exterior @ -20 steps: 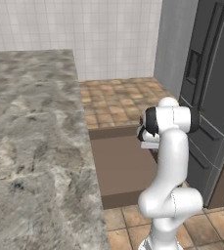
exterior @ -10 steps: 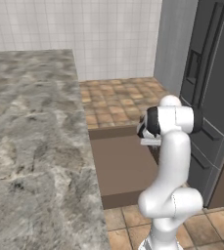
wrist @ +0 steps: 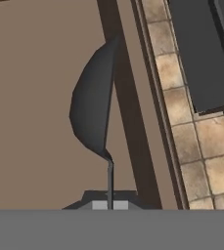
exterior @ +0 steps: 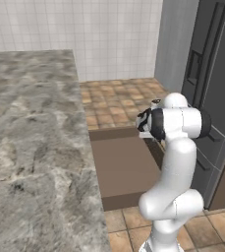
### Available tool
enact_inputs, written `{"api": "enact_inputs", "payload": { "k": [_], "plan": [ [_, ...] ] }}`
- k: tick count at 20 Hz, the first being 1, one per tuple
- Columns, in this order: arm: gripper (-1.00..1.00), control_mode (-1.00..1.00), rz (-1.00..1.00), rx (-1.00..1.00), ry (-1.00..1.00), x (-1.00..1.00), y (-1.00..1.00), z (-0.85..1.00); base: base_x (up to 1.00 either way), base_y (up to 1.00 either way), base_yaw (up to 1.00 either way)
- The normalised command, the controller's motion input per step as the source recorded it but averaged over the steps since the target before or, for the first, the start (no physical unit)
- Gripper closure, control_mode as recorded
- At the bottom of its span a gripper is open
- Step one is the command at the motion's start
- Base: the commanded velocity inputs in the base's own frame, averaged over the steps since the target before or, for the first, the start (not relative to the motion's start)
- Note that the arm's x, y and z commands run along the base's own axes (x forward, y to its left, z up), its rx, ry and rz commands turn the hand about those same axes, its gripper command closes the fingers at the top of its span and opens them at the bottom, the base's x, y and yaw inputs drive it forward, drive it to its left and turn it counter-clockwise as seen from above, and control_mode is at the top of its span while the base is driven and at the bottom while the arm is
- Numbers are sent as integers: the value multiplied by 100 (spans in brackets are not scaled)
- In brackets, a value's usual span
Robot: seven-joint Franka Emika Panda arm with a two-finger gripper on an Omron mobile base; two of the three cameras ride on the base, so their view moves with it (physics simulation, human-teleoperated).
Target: Organize the utensils by type. Pick up the wooden spoons from the counter and place them in the open cabinet. Then pick up the metallic utensils from the counter and place them in the open drawer.
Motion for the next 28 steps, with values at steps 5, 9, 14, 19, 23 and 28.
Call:
{"api": "enact_inputs", "payload": {
  "k": [5, 9, 14, 19, 23, 28],
  "plan": [
    [100, -100, 13, 0, 0, 0, 51, -1, 0, 0, 0],
    [100, -100, 18, 1, 0, 0, 54, -5, 0, 0, 0],
    [100, -100, 15, 7, 0, 0, 50, -20, 0, 0, 0],
    [100, -100, 3, 20, 0, 0, 19, -25, 0, 0, 0],
    [100, -100, -6, 17, -2, 0, 4, -36, 0, 0, 0],
    [100, -100, -8, -4, 0, 0, 29, -58, 0, 0, 0]
  ]
}}
